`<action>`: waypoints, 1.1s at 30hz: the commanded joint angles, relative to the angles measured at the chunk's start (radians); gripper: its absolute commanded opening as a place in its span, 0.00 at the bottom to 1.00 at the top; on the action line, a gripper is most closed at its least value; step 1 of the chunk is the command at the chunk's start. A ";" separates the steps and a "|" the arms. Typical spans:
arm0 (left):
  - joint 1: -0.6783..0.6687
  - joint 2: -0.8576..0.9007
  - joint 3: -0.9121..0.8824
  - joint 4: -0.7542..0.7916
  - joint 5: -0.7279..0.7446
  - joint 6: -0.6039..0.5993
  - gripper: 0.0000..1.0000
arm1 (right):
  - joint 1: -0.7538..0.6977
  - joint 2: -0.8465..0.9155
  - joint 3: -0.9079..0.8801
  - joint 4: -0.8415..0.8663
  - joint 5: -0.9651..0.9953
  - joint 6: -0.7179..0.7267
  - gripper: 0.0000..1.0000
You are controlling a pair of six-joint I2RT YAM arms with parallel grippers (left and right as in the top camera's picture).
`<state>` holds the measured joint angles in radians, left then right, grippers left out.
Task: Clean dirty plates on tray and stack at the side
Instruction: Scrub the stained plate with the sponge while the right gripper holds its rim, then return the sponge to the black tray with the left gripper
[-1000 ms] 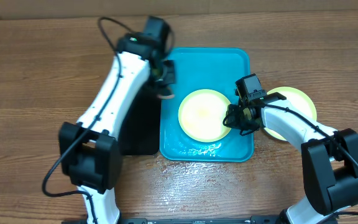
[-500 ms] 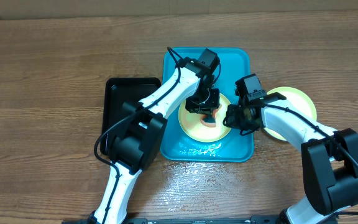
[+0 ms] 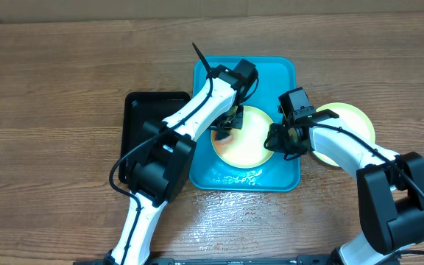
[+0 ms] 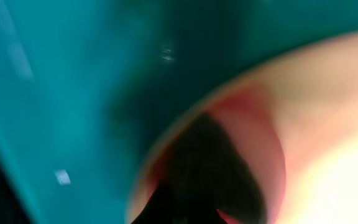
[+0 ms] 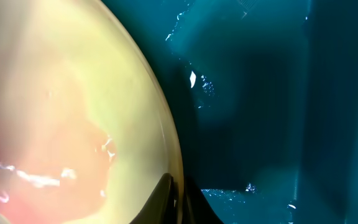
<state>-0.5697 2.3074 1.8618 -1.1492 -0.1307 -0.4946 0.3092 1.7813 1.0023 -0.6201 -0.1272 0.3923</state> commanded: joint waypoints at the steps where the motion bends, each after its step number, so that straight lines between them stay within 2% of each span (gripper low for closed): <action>1: 0.015 0.005 0.001 -0.004 -0.194 0.016 0.04 | -0.003 0.033 -0.023 -0.014 0.070 -0.013 0.05; 3: 0.015 0.005 0.001 -0.007 -0.183 0.016 0.04 | -0.003 0.033 -0.023 -0.014 0.070 -0.013 0.05; 5: 0.013 0.005 0.001 -0.008 -0.103 0.018 0.04 | -0.003 0.033 -0.023 -0.014 0.070 -0.013 0.05; 12: -0.001 0.017 -0.015 0.055 0.520 0.076 0.04 | -0.003 0.033 -0.023 -0.014 0.070 -0.013 0.05; 15: -0.018 0.022 -0.023 0.073 0.608 0.076 0.04 | -0.003 0.033 -0.023 -0.017 0.070 -0.013 0.05; 23: -0.041 0.022 -0.023 0.025 0.594 0.098 0.04 | -0.003 0.033 -0.023 -0.021 0.070 -0.013 0.05; 28: -0.019 0.021 -0.023 -0.044 0.411 0.092 0.04 | -0.003 0.033 -0.023 -0.021 0.070 -0.013 0.05; 33: 0.022 0.019 -0.017 -0.105 0.187 0.034 0.04 | -0.003 0.033 -0.023 -0.021 0.070 -0.013 0.05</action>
<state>-0.5846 2.3100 1.8500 -1.2343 0.2516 -0.4236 0.3092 1.7813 1.0023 -0.6220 -0.1280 0.3923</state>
